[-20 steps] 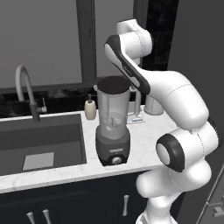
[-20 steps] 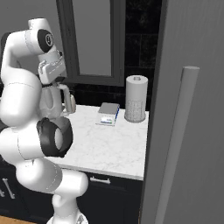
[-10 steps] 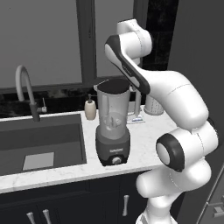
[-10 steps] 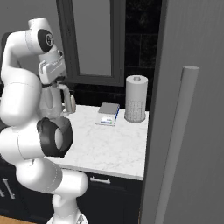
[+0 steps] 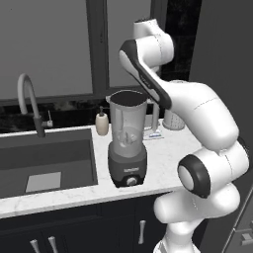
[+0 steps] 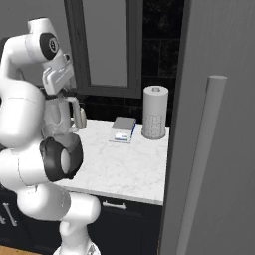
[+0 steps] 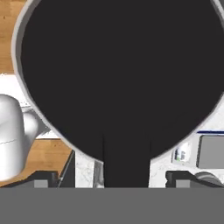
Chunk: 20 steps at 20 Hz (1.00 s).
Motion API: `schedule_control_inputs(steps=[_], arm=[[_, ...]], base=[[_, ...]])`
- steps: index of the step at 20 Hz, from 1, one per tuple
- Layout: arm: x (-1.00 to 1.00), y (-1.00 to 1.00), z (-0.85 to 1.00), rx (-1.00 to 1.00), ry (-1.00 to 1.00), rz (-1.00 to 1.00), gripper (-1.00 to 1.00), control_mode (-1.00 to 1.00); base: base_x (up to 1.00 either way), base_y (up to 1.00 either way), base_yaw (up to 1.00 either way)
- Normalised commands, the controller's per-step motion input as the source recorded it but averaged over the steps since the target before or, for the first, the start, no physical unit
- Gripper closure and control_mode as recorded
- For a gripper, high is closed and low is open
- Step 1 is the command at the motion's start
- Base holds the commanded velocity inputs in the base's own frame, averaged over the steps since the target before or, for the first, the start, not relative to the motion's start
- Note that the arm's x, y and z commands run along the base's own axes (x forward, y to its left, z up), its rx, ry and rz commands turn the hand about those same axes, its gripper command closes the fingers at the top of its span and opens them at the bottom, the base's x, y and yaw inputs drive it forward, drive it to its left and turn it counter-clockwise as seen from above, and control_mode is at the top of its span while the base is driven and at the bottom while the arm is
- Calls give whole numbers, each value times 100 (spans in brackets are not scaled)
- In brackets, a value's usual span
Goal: Close the lid blender by securely placing the lid on top.
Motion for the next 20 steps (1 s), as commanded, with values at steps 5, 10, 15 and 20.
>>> schedule_control_inputs(steps=[5, 10, 15, 20], arm=[[-57, -11, 29, 7, -43, 0, -100, -100], [-100, -26, -9, 6, -56, 0, -100, -100], [-100, -4, -89, 0, -52, 0, -100, -100], [-100, -7, -100, 0, -43, 0, -100, -100]], base=[[0, 0, 0], [0, 0, 0], [0, 0, 0], [0, 0, 0]])
